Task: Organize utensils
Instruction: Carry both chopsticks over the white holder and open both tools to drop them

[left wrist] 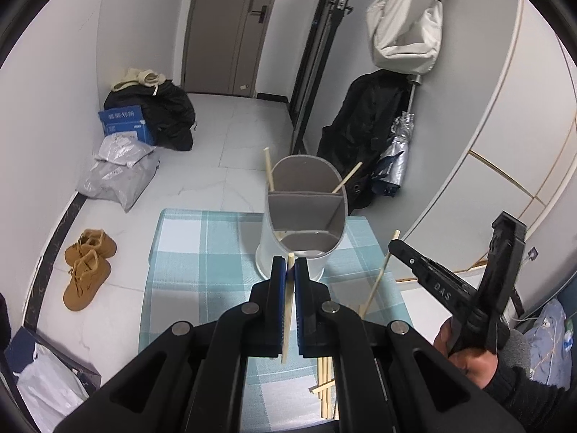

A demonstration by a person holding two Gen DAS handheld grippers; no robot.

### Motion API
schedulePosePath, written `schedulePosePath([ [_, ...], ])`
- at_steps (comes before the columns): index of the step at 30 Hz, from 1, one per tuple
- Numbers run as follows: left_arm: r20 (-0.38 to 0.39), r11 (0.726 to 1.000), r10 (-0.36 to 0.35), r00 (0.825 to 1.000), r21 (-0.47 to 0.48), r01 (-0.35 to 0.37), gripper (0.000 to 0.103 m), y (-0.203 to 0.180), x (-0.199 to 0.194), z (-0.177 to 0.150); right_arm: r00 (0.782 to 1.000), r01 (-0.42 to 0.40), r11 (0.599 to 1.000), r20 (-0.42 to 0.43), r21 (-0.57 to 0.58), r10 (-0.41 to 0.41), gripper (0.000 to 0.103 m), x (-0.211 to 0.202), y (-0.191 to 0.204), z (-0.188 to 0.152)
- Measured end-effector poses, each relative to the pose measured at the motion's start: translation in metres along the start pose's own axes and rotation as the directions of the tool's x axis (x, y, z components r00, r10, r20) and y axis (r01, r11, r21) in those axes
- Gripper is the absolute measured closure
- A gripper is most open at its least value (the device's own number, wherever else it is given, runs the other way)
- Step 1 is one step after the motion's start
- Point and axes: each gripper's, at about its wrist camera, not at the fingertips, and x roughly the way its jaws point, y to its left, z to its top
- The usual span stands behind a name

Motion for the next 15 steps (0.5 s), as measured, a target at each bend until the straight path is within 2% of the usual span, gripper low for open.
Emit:
schedulePosePath([
  [8,0.024,1.0,-0.024,0.999,0.02,0.024,0.102,-0.02,-0.014,0.027,0.995,-0.056,0.997,0.077,-0.052,0.06,0.098,-0.028,0.021,0.011],
  [15,0.068,0.998,-0.059,0.996,0.032,0.057,0.102,-0.034,-0.028,0.07,0.982,-0.096,0.99,0.149,-0.106,0.112,0.098,-0.045,0.041,0.055],
])
